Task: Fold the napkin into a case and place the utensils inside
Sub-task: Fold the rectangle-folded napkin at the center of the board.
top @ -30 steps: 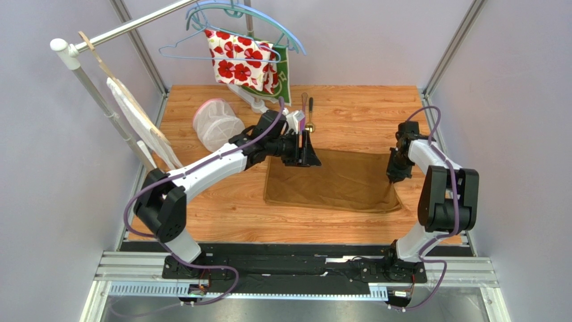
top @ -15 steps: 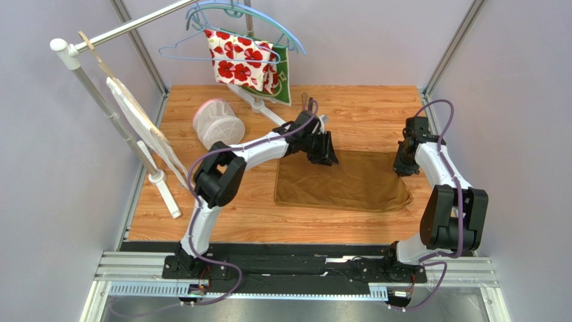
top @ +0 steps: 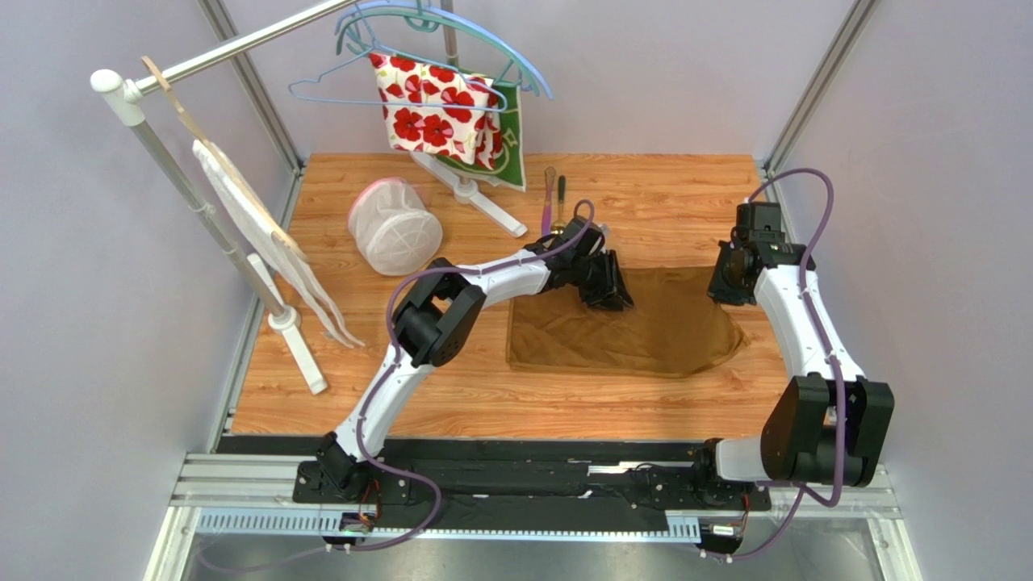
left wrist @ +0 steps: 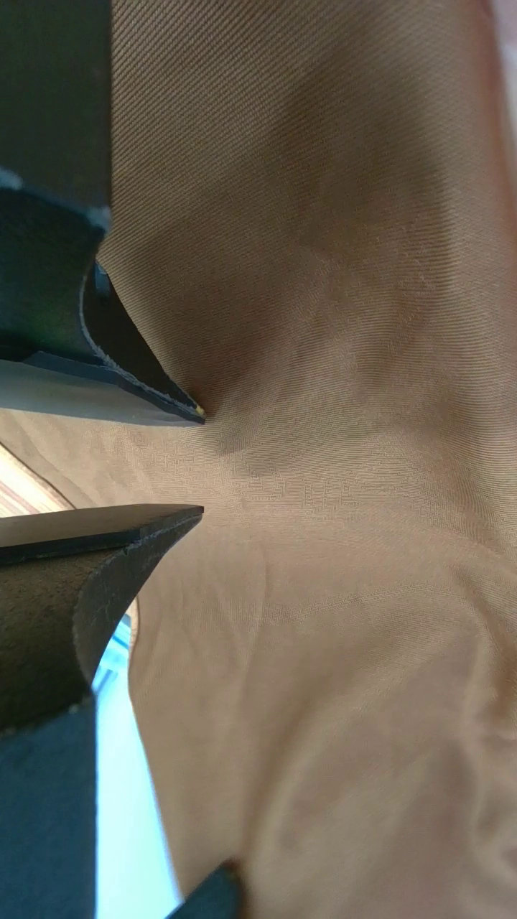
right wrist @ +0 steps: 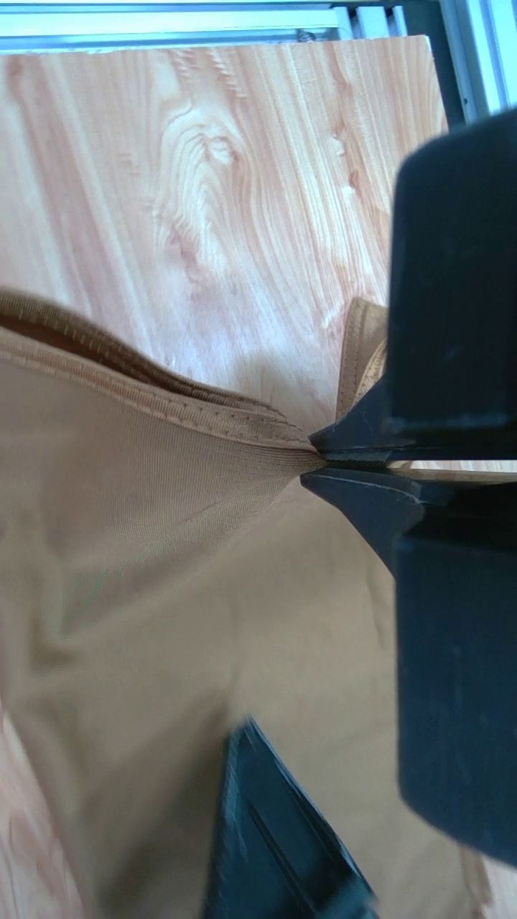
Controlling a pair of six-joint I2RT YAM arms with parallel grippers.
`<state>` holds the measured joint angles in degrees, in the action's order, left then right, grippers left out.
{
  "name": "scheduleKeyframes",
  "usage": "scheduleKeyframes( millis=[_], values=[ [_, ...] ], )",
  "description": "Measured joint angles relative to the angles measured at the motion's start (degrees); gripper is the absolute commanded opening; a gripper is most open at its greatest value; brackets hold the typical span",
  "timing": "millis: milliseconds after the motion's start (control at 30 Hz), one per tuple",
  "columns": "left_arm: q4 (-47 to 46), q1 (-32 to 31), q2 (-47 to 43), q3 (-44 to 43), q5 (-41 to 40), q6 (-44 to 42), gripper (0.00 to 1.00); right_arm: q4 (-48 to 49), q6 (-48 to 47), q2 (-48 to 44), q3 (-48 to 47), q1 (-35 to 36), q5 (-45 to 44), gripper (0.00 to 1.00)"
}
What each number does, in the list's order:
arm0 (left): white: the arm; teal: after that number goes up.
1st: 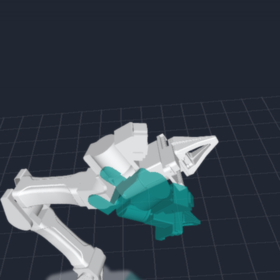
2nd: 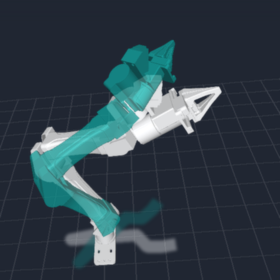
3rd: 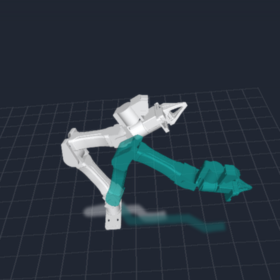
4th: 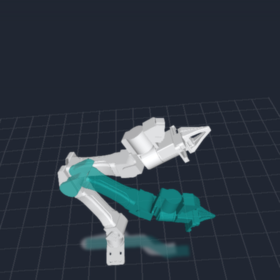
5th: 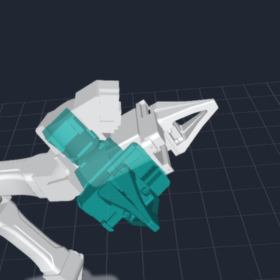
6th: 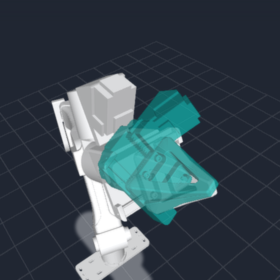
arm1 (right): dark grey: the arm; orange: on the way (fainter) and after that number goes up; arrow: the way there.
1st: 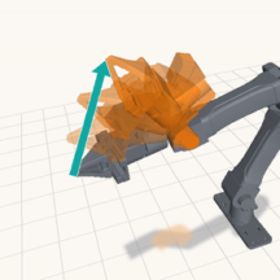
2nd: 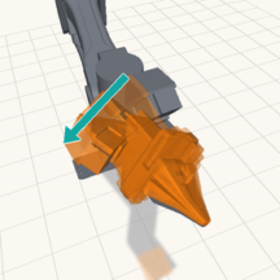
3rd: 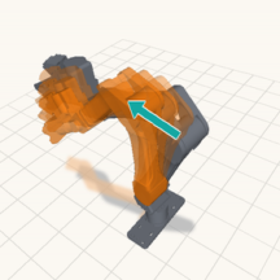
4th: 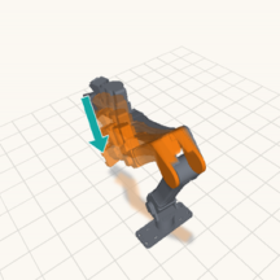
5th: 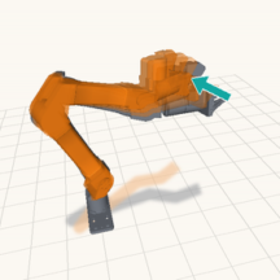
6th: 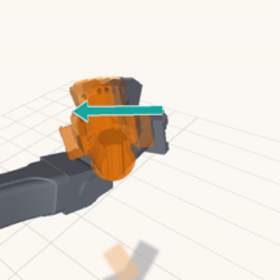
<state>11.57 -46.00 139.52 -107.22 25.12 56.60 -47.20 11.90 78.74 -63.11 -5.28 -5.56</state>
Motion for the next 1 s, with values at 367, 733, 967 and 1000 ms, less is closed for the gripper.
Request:
scheduleKeyframes(
  millis=[367,733,967,1000],
  values=[
    [-2.6,-1.0,1.6,-1.2,0.8,2.6,0.43,-2.4,3.2,-2.7,-6.8,12.2,4.6,0.00],
    [5.9,5.1,-21.8,19.3,-1.4,-7.8,0.42,-3.8,4.8,1.4,-11.3,19.1,4.2,0.00],
    [9.1,13.9,-37.6,36.8,-7.8,-14.5,0.37,-5.1,5.3,2.5,-14.4,24.4,2.8,0.00],
    [9.2,14.0,-37.4,38.2,-8.0,-14.9,0.37,-5.3,5.5,2.9,-14.8,25.4,2.8,0.00]
  ],
)
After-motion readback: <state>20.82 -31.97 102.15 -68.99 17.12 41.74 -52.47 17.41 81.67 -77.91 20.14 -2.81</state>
